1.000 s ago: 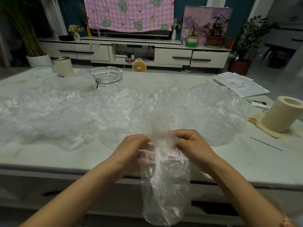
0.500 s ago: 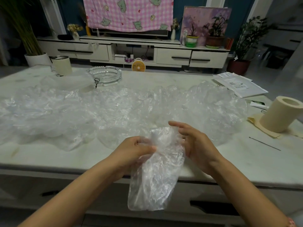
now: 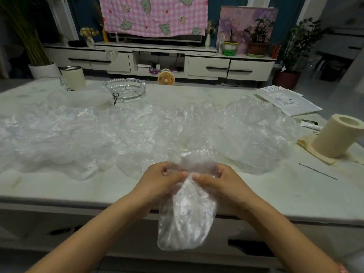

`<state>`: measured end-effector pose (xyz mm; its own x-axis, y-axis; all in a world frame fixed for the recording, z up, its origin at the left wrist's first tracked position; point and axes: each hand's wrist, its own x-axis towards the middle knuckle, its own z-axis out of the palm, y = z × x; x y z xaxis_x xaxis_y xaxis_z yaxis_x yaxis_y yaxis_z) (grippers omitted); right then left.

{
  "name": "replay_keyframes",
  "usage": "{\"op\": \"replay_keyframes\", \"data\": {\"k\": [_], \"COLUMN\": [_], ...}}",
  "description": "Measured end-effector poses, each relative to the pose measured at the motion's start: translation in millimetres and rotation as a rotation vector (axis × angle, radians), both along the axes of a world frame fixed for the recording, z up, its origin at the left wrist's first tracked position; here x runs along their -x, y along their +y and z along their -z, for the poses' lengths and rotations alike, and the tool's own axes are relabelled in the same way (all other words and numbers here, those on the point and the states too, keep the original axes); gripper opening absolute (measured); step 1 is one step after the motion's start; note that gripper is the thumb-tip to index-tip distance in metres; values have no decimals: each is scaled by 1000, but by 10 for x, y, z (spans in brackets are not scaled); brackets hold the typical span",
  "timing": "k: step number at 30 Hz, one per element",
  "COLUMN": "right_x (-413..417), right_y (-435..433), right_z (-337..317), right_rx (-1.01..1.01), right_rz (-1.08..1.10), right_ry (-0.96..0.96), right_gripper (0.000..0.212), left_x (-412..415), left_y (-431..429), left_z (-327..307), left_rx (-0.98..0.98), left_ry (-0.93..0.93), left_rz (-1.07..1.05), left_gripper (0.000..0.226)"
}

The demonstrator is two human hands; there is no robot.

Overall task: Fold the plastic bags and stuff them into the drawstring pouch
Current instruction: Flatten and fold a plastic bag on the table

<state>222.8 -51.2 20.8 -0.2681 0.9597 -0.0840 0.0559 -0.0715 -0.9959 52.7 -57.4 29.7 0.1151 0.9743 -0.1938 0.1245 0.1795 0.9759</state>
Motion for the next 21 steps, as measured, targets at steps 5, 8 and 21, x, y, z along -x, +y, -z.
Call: {"op": "replay_keyframes", "data": {"k": [5, 8, 21], "right_x": [-14, -48, -132], "right_y": [23, 24, 74], "right_z": [-24, -37, -55], "right_rx": [-43, -85, 103], "right_rz": [52, 6, 8], "right_ry": [-18, -9, 154], "right_gripper": [22, 41, 32], "left_x": [2, -2, 45], "left_y": [17, 7, -29], "left_z": [-3, -58, 4], "left_rx": [95, 283, 124], "left_ry": [-4, -354, 0], "left_rz": [37, 37, 57], "left_gripper": [22, 38, 17]}}
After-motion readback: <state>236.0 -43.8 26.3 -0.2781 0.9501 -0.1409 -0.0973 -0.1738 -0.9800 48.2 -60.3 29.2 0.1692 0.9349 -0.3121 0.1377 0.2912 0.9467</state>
